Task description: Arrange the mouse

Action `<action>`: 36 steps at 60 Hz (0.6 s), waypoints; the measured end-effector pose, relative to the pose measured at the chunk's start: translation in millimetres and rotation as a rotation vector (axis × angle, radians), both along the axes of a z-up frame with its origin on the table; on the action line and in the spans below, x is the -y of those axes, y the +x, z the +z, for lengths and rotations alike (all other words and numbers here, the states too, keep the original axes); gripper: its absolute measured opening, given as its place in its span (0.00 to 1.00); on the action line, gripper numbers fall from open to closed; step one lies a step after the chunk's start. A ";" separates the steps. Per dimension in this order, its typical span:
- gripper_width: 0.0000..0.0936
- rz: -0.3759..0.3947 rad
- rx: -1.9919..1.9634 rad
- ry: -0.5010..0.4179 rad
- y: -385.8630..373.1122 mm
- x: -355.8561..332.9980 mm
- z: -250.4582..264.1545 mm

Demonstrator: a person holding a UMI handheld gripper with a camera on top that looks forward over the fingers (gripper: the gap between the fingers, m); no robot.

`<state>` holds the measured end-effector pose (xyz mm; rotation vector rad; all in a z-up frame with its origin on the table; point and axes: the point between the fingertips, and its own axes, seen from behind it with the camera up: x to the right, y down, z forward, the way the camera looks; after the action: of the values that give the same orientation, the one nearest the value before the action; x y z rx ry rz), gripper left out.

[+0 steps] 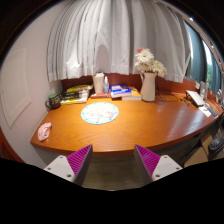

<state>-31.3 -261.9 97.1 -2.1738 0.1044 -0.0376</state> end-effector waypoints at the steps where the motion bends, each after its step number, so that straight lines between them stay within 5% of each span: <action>1: 0.89 0.007 -0.007 -0.009 -11.0 1.2 -8.9; 23: 0.91 0.261 -0.040 -0.162 -237.6 -6.9 -92.4; 36: 0.91 0.301 -0.043 -0.163 -319.3 -69.6 -100.5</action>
<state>-350.6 -192.3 -3.4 -2.3314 -0.2083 0.1772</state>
